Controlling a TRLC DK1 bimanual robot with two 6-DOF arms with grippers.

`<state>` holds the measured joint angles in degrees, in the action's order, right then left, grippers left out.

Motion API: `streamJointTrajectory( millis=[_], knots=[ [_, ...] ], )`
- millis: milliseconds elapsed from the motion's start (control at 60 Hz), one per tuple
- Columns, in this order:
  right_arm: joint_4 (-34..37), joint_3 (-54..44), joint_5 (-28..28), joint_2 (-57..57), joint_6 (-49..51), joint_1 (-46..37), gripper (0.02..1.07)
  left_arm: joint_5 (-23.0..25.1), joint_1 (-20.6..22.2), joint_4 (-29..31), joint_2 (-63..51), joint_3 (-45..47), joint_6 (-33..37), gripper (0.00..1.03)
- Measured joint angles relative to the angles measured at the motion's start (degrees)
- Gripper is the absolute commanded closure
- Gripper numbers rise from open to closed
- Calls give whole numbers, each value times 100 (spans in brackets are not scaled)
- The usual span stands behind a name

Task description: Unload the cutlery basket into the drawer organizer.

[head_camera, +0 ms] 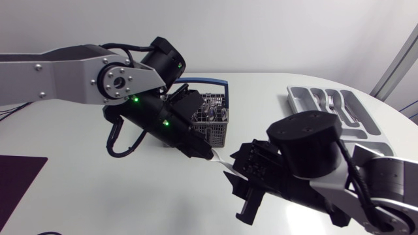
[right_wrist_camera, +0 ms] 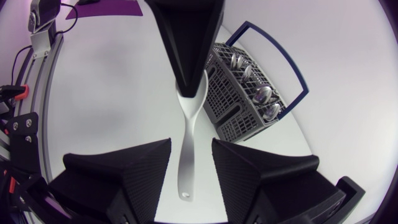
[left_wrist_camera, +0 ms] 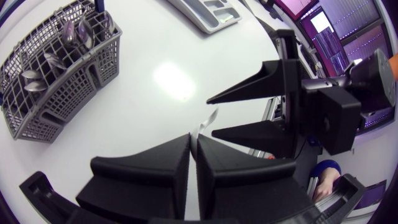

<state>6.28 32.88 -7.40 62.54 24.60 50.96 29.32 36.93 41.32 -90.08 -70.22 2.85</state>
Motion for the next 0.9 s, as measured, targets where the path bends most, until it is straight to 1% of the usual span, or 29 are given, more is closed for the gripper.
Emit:
streamJointTrajectory(
  millis=[33,83,200,267,383,567,750,817,900],
  knots=[
    [-66,0,-22,72,2,2,63,50,0,20,-44,-46,-24,100],
    [-162,0,-59,153,2,0,65,92,0,44,-98,-111,-42,100],
    [-275,0,-170,280,4,0,66,175,0,61,-162,-177,-122,100],
    [-369,0,-243,334,7,0,73,179,0,85,-184,-197,-140,100],
    [-494,0,-339,407,26,0,83,199,0,109,-236,-212,-140,100],
    [-522,0,-337,522,28,28,100,240,-17,109,-273,-223,-140,99],
    [-527,7,-334,553,26,35,101,247,-22,109,-273,-227,-140,98],
    [-529,13,-334,553,26,35,101,262,-28,109,-273,-227,-140,94],
    [-527,15,-334,553,28,35,101,289,-35,111,-273,-227,-140,80]
  ],
)
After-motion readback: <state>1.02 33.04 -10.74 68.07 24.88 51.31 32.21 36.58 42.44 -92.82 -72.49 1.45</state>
